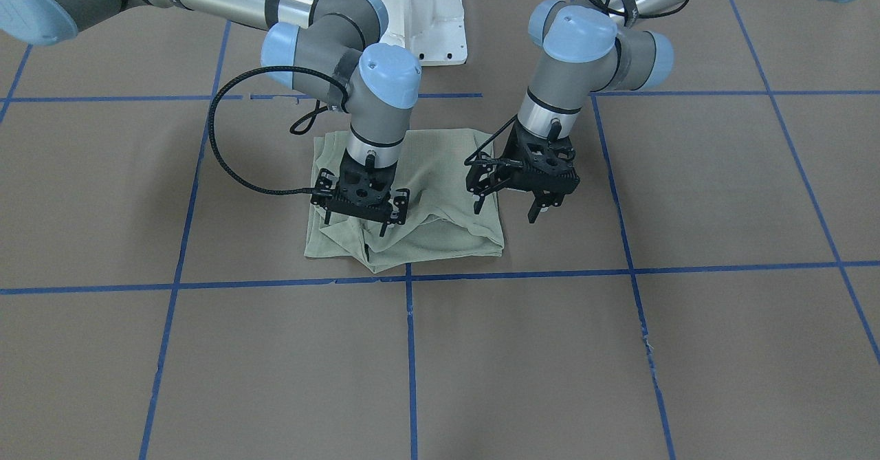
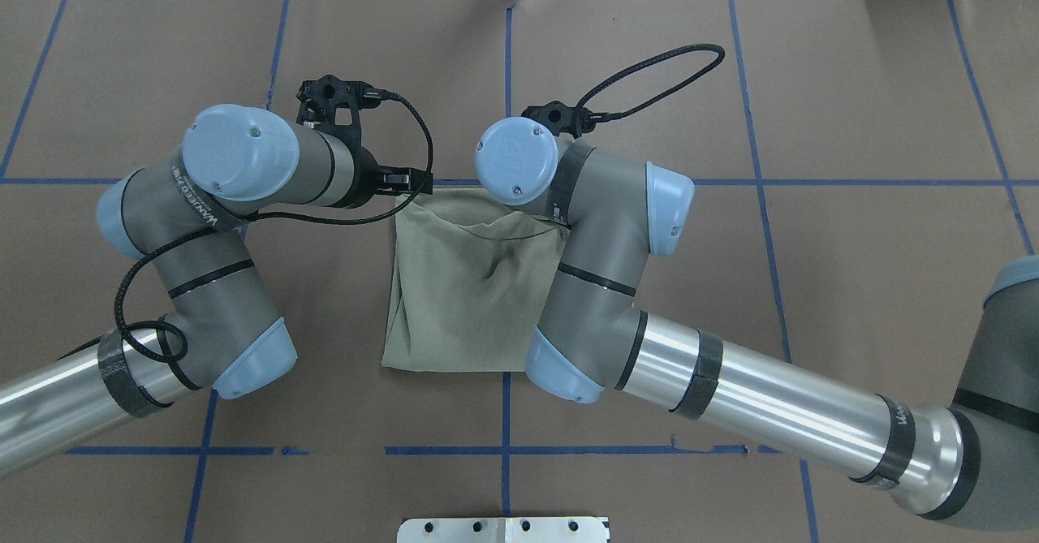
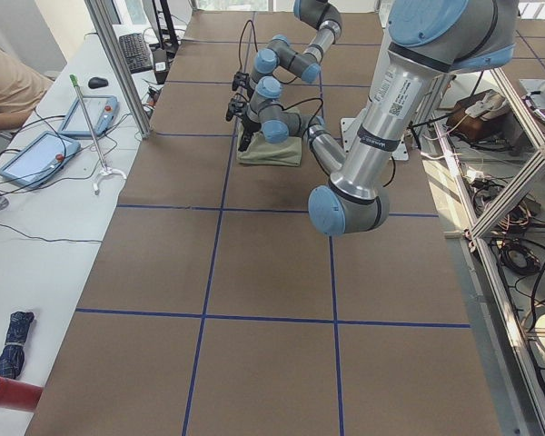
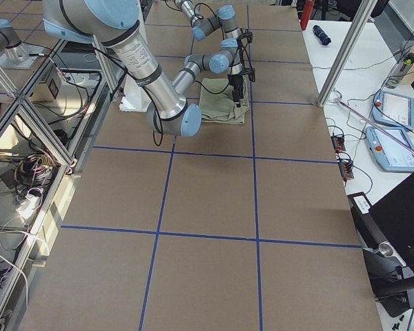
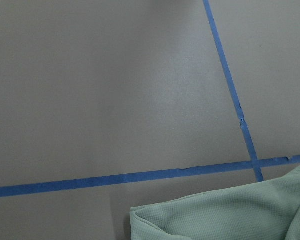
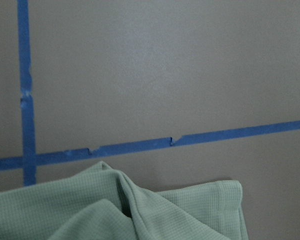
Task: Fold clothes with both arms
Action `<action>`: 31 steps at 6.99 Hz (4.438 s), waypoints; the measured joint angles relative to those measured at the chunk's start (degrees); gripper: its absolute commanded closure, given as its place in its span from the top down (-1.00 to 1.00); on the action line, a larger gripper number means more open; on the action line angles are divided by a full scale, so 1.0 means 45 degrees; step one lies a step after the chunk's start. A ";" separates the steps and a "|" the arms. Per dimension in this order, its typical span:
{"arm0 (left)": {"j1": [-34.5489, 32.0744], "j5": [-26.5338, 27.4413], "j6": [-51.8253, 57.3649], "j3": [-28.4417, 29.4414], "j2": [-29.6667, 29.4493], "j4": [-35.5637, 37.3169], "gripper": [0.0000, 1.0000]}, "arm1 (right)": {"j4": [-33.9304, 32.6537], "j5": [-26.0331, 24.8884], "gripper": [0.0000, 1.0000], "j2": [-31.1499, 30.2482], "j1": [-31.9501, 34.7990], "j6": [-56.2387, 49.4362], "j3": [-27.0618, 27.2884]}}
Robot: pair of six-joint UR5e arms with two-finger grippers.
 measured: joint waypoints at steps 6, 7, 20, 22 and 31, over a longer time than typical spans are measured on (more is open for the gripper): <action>0.0002 0.0000 -0.0042 0.0042 0.0019 -0.0254 1.00 | -0.0226 -0.1276 1.00 -0.1085 0.1219 -0.4975 -0.0196; 0.0001 0.0000 -0.0039 0.0025 0.0019 -0.0255 1.00 | 0.0809 -0.0524 1.00 -0.1315 0.1746 -0.5366 -0.0198; 0.0001 0.0000 -0.0038 -0.0017 0.0039 -0.0255 1.00 | 0.4432 0.0997 -1.00 -0.1186 0.0349 0.1380 -0.0114; 0.0001 0.0000 -0.0041 -0.0015 0.0039 -0.0255 1.00 | 0.4400 0.0994 -1.00 -0.1179 0.0392 0.1457 -0.0087; 0.0151 0.0074 -0.0245 0.0464 0.0223 -0.0448 0.72 | 0.3360 0.1089 1.00 -0.1216 0.1158 0.0913 0.0340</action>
